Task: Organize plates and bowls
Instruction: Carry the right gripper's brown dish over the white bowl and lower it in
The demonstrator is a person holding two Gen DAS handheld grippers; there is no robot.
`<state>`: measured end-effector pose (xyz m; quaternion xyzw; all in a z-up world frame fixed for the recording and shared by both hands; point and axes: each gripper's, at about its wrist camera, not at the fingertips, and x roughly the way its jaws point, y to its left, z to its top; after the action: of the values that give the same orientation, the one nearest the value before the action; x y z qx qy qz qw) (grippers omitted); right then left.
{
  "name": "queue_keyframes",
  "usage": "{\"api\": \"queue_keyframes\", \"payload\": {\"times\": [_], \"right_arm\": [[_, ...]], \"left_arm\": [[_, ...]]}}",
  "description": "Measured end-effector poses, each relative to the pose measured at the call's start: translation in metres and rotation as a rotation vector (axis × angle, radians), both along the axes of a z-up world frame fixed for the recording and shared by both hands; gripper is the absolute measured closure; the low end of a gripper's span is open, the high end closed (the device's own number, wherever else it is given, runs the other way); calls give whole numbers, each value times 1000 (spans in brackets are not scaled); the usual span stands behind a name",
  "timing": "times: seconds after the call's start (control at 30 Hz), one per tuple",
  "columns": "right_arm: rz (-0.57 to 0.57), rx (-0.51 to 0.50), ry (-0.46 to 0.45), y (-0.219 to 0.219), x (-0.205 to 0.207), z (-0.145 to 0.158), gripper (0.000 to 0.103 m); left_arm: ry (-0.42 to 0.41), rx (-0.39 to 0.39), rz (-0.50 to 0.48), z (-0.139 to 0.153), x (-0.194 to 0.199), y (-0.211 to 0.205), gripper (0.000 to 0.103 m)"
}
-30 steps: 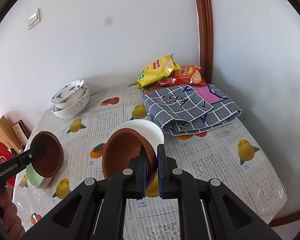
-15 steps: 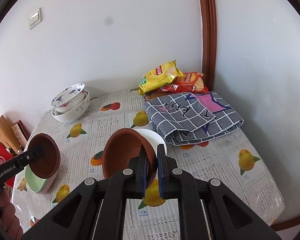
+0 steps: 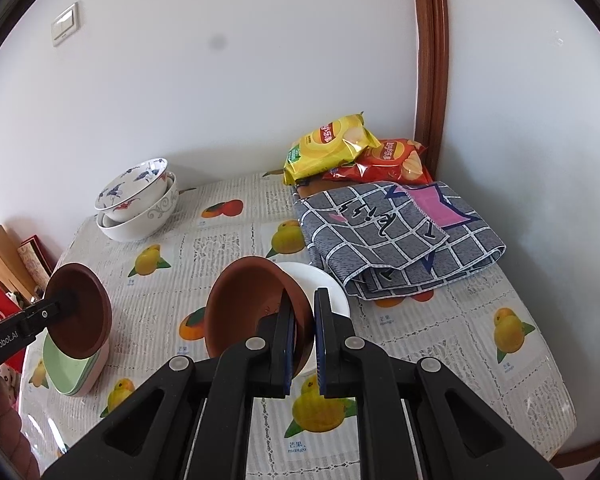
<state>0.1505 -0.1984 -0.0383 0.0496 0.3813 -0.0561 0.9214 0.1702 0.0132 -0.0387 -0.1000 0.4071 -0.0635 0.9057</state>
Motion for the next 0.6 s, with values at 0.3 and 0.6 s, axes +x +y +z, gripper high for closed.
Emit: {"api": "queue_keyframes", "payload": {"times": [0.3, 0.6], "right_arm": [[-2, -16, 16, -3, 23, -11, 94], [-7, -11, 85, -3, 48, -43, 94]], "left_arm": [[18, 14, -8, -8, 19, 4, 95], [54, 9, -26, -27, 40, 3, 95]]}}
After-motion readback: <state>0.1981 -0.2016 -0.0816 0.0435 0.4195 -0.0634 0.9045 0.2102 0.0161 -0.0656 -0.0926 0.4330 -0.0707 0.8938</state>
